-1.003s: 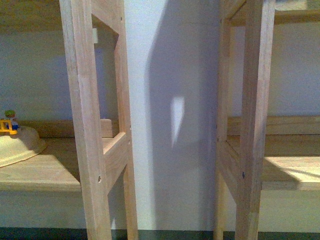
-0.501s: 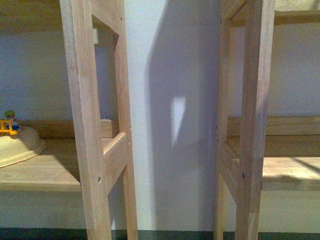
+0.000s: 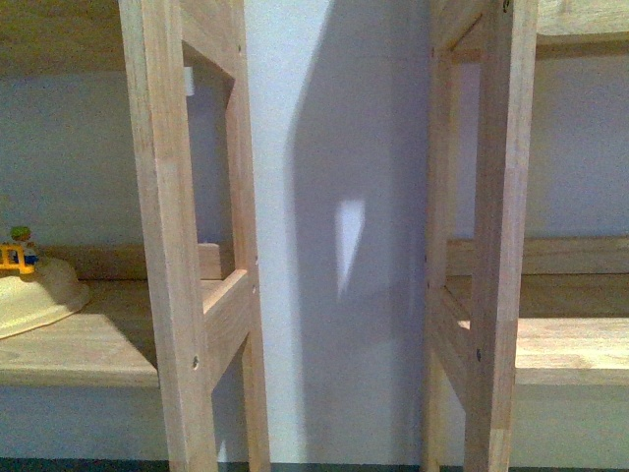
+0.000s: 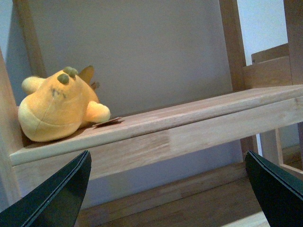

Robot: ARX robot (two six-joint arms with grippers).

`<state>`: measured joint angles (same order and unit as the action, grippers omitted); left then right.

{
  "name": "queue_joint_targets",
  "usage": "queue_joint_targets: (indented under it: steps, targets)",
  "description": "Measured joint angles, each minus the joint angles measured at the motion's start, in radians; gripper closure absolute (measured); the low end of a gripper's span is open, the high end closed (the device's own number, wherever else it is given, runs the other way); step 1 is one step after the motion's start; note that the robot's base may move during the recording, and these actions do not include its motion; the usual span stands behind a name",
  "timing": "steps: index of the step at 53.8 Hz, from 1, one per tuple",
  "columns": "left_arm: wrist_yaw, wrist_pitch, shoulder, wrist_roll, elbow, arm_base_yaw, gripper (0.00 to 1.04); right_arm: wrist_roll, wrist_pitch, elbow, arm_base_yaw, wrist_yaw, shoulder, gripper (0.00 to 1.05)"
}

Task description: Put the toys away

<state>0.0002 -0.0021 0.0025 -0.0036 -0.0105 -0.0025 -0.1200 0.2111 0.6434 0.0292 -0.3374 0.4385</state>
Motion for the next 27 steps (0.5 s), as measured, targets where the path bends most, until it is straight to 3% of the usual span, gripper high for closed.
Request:
queue_joint_targets:
  steps: [14, 27]
  targets:
    - [0.0, 0.0, 0.0, 0.0, 0.0, 0.0, 0.06, 0.042, 0.074, -0.277, -0.283, -0.228, -0.126, 0.07]
    - [0.0, 0.0, 0.0, 0.0, 0.0, 0.0, 0.06, -0.019, -0.042, -0.372, -0.286, -0.228, -0.185, 0.07]
